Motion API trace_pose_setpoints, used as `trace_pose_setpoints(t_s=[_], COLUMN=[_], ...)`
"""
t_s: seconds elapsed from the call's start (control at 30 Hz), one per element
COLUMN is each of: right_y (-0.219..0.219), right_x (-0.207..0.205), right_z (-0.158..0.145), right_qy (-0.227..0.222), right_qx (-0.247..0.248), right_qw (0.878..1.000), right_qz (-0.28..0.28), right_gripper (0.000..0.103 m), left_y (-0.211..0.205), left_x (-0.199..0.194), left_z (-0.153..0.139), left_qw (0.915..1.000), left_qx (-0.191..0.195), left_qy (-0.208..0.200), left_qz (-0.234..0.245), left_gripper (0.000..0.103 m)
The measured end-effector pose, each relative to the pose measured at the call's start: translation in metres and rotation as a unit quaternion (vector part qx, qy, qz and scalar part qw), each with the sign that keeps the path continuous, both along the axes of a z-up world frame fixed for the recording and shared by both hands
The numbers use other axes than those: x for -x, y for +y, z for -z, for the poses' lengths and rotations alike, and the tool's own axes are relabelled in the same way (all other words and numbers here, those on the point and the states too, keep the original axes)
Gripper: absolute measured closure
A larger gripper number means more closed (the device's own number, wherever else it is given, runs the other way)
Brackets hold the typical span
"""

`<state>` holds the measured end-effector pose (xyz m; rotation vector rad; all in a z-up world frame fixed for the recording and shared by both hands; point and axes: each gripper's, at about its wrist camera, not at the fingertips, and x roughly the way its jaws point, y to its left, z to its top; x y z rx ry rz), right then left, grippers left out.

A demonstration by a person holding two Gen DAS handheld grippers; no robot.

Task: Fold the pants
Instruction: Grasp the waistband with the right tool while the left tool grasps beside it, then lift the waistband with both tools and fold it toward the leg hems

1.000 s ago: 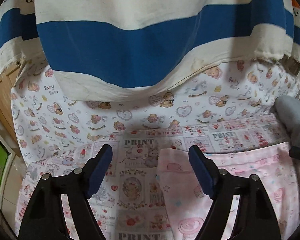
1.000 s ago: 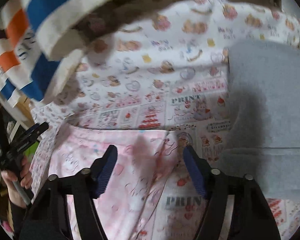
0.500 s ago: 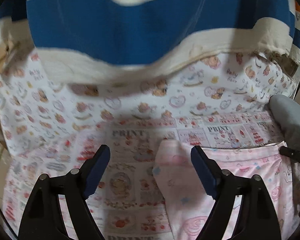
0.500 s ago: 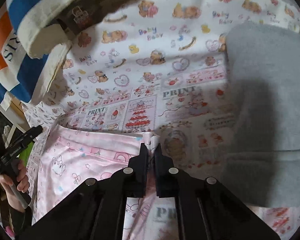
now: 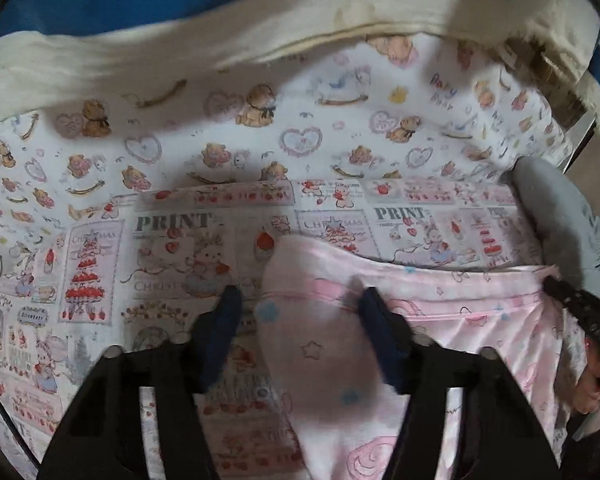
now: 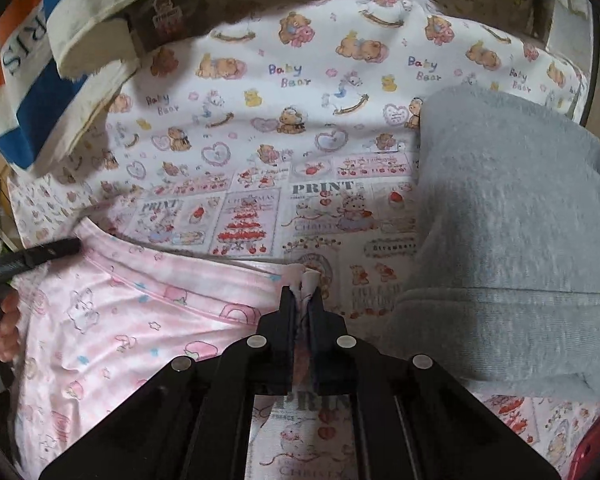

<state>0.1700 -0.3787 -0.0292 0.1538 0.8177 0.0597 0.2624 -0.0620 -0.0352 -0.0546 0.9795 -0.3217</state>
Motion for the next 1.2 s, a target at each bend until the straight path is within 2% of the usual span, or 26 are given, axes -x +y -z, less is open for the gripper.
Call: trace_pose_setpoints(t_s=[0.07, 0.1, 0.2, 0.3, 0.37, 0.4, 0.43, 0.53, 0.6, 0.63, 0.77, 0.93, 1.1, 1.2], right_y=[0.001, 0.002, 0.001, 0.0, 0.0, -0.001, 0.0, 0.0, 0.0, -0.001, 0.001, 0.016, 0.026, 0.029], right_x=[0.002, 0.002, -0.001, -0.005, -0.007, -0.008, -0.008, -0.005, -0.001, 0.002, 0.02, 0.056, 0.105, 0.126], right_z=[-0.004, -0.006, -0.004, 0.002, 0.005, 0.006, 0.005, 0.003, -0.003, -0.008, -0.023, -0.036, -0.042, -0.036], right_qy=[-0.025, -0.032, -0.027, -0.011, -0.004, -0.003, -0.004, -0.018, -0.032, -0.045, -0.072, -0.084, -0.088, -0.079], right_qx=[-0.018, -0.025, -0.056, -0.049, -0.042, -0.043, -0.043, -0.045, -0.051, -0.059, -0.075, -0.074, -0.074, -0.078], right_qw=[0.999, 0.999, 0.998, 0.999, 0.999, 0.999, 0.999, 0.999, 0.998, 0.997, 0.993, 0.99, 0.988, 0.988], right_qz=[-0.012, -0.019, -0.027, -0.015, -0.009, -0.009, -0.01, -0.018, -0.028, -0.032, -0.051, -0.081, -0.104, -0.105], right_gripper=[0.098, 0.098, 0.098, 0.098, 0.098, 0.098, 0.098, 0.098, 0.098, 0.098, 0.098, 0.098, 0.099, 0.098], left_y=[-0.003, -0.006, -0.011, -0.008, -0.007, -0.007, -0.007, -0.003, 0.005, 0.007, 0.024, 0.042, 0.058, 0.061], left_x=[0.001, 0.001, -0.003, -0.008, -0.009, -0.01, -0.009, -0.002, 0.009, 0.012, 0.026, 0.07, 0.133, 0.158], left_z=[0.0, -0.001, 0.001, 0.0, 0.0, 0.0, 0.0, -0.007, -0.024, -0.03, -0.05, -0.064, -0.068, -0.061], left_qw=[0.9998, 0.9998, 1.0, 0.9999, 0.9997, 0.9998, 0.9998, 0.999, 0.9956, 0.9942, 0.9914, 0.9874, 0.981, 0.9828], left_qx=[0.015, 0.015, -0.003, 0.014, 0.025, 0.021, 0.017, 0.031, 0.042, 0.047, 0.075, 0.075, 0.087, 0.078], left_qy=[-0.003, -0.007, -0.006, -0.001, 0.0, -0.003, -0.007, -0.03, -0.084, -0.096, -0.106, -0.134, -0.16, -0.15], left_qz=[0.009, 0.012, 0.006, 0.003, 0.004, 0.003, 0.005, -0.008, -0.007, -0.005, 0.012, 0.038, 0.067, 0.074], left_gripper=[0.066, 0.067, 0.066, 0.057, 0.057, 0.063, 0.097, 0.097, 0.097, 0.096, 0.096, 0.096, 0.096, 0.096])
